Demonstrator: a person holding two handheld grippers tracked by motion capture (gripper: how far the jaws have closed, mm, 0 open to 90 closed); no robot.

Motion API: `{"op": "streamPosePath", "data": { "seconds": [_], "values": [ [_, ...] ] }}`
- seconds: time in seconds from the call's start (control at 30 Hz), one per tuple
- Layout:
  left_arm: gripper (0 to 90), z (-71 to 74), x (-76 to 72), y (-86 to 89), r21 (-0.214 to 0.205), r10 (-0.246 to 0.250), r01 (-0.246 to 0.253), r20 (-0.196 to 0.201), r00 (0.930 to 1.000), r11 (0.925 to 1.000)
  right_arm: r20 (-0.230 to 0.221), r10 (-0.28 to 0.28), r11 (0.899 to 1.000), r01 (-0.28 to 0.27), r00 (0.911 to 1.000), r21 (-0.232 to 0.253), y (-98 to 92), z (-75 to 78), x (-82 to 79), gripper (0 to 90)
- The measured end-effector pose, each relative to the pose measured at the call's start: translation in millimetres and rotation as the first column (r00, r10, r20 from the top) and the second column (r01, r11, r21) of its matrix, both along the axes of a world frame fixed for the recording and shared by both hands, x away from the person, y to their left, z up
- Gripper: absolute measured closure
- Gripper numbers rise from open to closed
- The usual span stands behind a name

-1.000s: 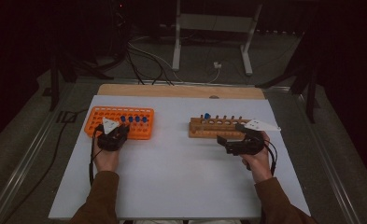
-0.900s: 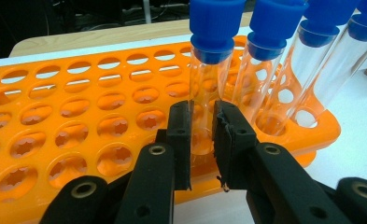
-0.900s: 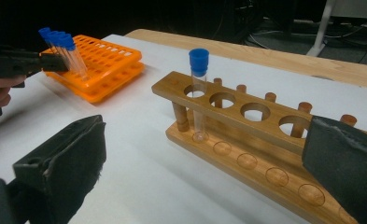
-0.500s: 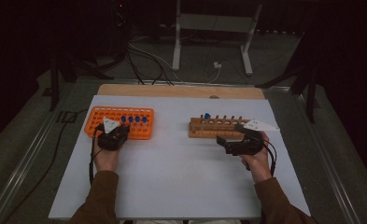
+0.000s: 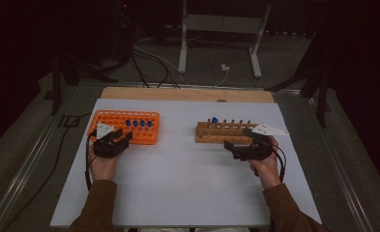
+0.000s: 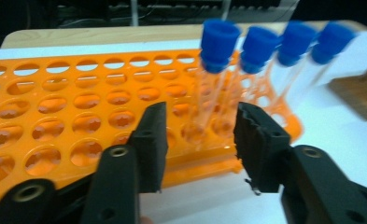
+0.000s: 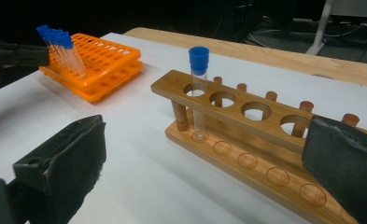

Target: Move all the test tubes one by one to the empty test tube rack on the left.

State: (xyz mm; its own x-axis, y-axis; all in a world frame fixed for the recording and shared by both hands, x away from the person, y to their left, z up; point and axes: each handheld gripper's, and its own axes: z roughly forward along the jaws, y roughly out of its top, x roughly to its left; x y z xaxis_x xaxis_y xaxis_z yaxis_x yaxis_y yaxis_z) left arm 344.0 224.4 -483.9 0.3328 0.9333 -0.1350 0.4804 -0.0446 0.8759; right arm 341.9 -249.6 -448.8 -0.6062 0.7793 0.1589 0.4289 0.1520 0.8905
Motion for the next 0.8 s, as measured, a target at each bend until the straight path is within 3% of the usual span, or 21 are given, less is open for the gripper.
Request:
{"op": "streamPosePath", "data": {
  "seconds": [0.2,0.3,0.47,0.63,0.8],
  "values": [
    [33.2,6.6,-18.8,-0.2,-0.046,-0.010,0.011,0.031,0.9995,0.9989,0.003,0.001,1.000,-0.001,1.0000,-0.010,2.8,-0.3,1.4,0.0],
    [28.2,7.9,-27.5,-1.6,-0.064,-0.018,0.021,0.050,0.9986,0.9977,0.007,0.000,1.000,0.000,1.0000,-0.013,4.6,0.8,2.4,0.0],
    [16.7,11.4,-37.9,-6.3,-0.047,-0.009,0.012,0.072,0.9974,0.9988,0.013,-0.001,1.000,0.002,0.9999,-0.021,8.6,2.5,7.5,0.0],
    [12.2,9.9,-46.1,-13.7,-0.012,-0.022,0.023,0.066,0.9976,0.9997,0.007,-0.005,1.000,0.005,1.0000,-0.008,10.3,4.8,15.7,0.0],
    [5.3,11.9,-50.9,-15.9,-0.009,-0.007,0.008,0.076,0.9971,0.9999,-0.006,-0.005,1.000,0.005,1.0000,-0.016,16.8,6.0,27.2,0.0]
  ]
}}
